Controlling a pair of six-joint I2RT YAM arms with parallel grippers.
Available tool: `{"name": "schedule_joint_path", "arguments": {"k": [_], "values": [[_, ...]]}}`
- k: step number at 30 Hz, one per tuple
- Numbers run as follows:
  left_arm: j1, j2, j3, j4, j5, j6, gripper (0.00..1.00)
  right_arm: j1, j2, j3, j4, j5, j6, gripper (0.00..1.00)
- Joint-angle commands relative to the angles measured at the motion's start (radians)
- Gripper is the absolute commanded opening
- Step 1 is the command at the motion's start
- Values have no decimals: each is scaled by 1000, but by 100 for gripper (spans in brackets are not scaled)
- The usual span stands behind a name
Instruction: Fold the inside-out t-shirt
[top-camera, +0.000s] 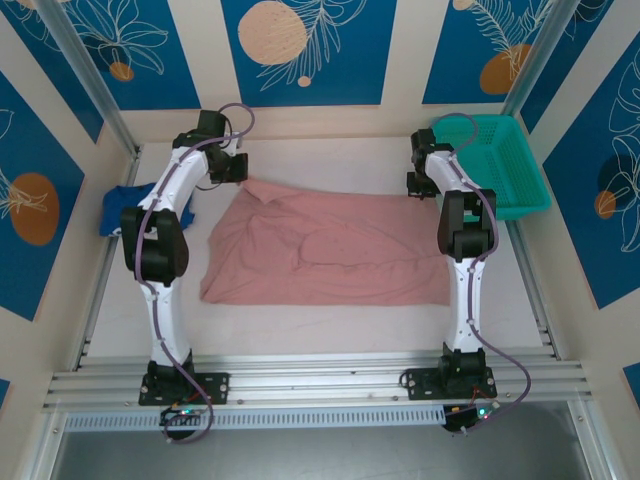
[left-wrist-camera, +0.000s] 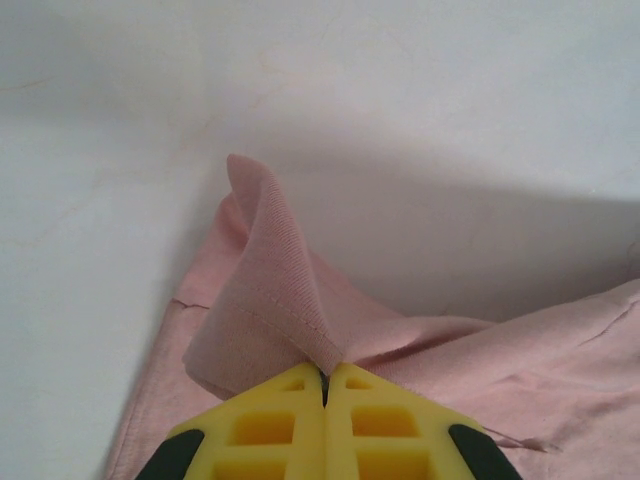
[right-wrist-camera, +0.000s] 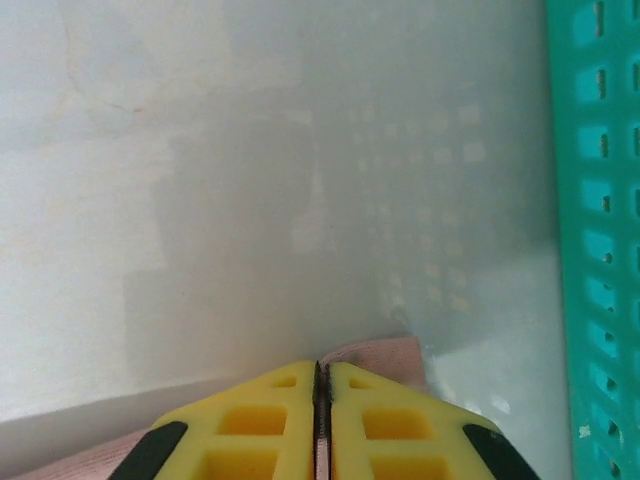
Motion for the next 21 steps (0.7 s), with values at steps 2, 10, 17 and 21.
{"name": "schedule_joint_path", "arguments": {"k": [2, 10, 17, 21], "values": [[10, 13, 11, 9, 25, -7, 0, -12, 3, 25, 6, 24, -31, 5], [9, 10, 10, 7, 27, -8, 0, 1, -66, -34, 55, 35, -52, 0], [8, 10, 10, 8, 27, -7, 0, 5, -131, -105, 101, 46, -55, 0], [8, 10, 10, 8, 27, -6, 0, 8, -165, -132, 109, 50, -51, 0]]}}
